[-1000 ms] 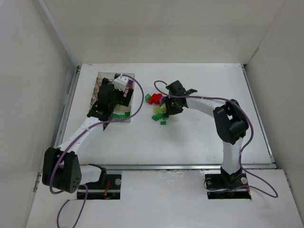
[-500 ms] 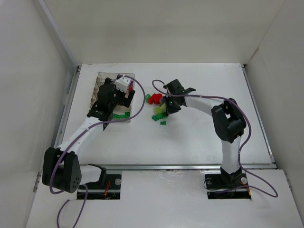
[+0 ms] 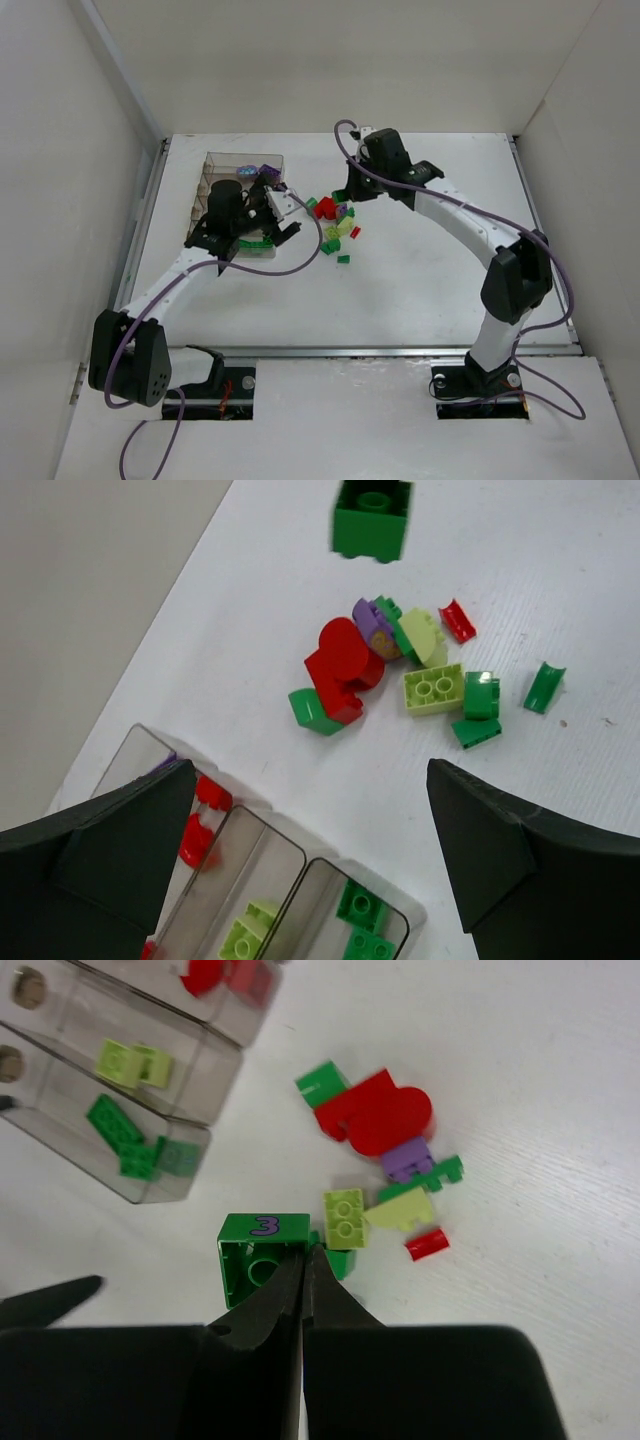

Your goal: Sort the legos into containers by color

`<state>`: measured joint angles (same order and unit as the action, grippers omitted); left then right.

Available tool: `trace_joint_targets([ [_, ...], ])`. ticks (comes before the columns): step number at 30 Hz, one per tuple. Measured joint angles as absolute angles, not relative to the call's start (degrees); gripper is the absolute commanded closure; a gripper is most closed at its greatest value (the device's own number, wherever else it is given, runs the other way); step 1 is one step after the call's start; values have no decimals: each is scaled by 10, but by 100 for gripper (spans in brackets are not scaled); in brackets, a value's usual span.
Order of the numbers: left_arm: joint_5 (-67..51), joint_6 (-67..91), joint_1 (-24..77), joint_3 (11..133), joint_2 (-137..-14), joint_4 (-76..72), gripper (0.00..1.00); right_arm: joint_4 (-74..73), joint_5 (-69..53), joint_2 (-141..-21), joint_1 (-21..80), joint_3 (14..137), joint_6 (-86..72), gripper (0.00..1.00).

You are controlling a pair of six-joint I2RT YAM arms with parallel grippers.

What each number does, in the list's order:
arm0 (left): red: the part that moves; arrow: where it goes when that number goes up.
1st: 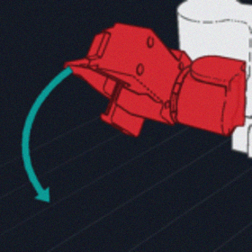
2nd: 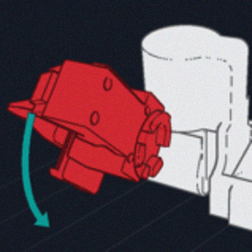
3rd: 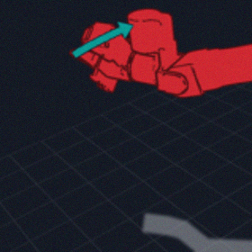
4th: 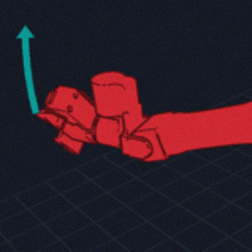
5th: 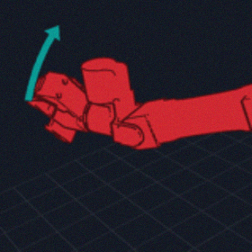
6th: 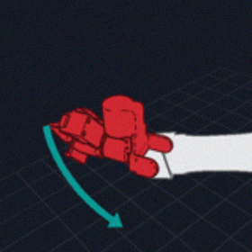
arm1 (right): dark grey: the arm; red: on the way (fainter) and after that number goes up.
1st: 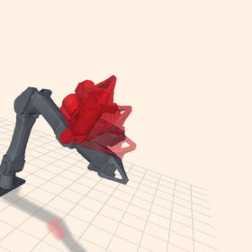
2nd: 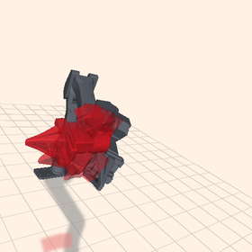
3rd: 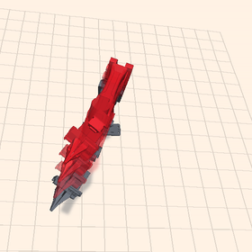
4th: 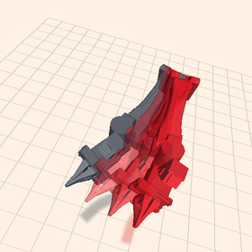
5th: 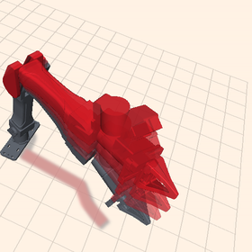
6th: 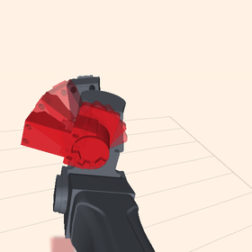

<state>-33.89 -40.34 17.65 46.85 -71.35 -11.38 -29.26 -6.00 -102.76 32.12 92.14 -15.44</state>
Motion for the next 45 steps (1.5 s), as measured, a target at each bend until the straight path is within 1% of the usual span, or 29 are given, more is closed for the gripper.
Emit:
trace_joint_targets([
  [6, -382, -439, 197, 458, -714, -164, 0, -279, -74, -1016, 354, 951, -166, 100],
  [13, -390, -438, 230, 457, -714, -217, 0, -275, -95, -1016, 369, 951, -178, 100],
  [15, -390, -435, 236, 457, -715, -223, 3, -271, -98, -1016, 369, 951, -179, 100],
  [16, -390, -434, 236, 457, -716, -225, 3, -268, -100, -1016, 369, 951, -180, 100],
  [22, -394, -427, 235, 458, -731, -234, 22, -258, -108, -1016, 369, 951, -180, 100],
  [23, -395, -425, 235, 458, -734, -234, 27, -256, -110, -1016, 369, 951, -180, 100],
  [24, -395, -422, 235, 458, -738, -234, 29, -255, -110, -1016, 369, 951, -180, 100],
  [27, -397, -419, 235, 459, -744, -233, 29, -253, -115, -1016, 369, 951, -180, 100],
  [29, -395, -415, 235, 462, -748, -235, 33, -252, -119, -1016, 371, 951, -180, 100],
  [30, -393, -414, 235, 463, -749, -237, 36, -252, -121, -1016, 373, 951, -178, 100],
  [31, -390, -411, 235, 464, -750, -239, 41, -252, -123, -1016, 375, 951, -177, 100],
  [35, -383, -402, 235, 470, -753, -251, 51, -253, -125, -1016, 382, 952, -173, 100],
  [36, -383, -400, 235, 470, -753, -254, 58, -253, -125, -1016, 384, 952, -173, 100],
  [39, -383, -395, 235, 470, -753, -259, 74, -255, -128, -1018, 387, 959, -168, 100],
  [40, -384, -393, 235, 470, -753, -260, 87, -255, -128, -1018, 387, 961, -167, 100],
  [41, -383, -392, 235, 470, -753, -262, 95, -255, -129, -1018, 387, 962, -166, 100],
  [42, -383, -389, 235, 471, -753, -264, 100, -256, -130, -1018, 387, 963, -164, 96],
  [43, -383, -389, 235, 471, -753, -264, 100, -255, -130, -1018, 387, 963, -163, 80],
  [44, -382, -386, 235, 471, -753, -264, 100, -255, -133, -1018, 387, 963, -162, 56],
  [45, -381, -385, 235, 471, -753, -263, 100, -258, -122, -1019, 387, 963, -157, 14],
])
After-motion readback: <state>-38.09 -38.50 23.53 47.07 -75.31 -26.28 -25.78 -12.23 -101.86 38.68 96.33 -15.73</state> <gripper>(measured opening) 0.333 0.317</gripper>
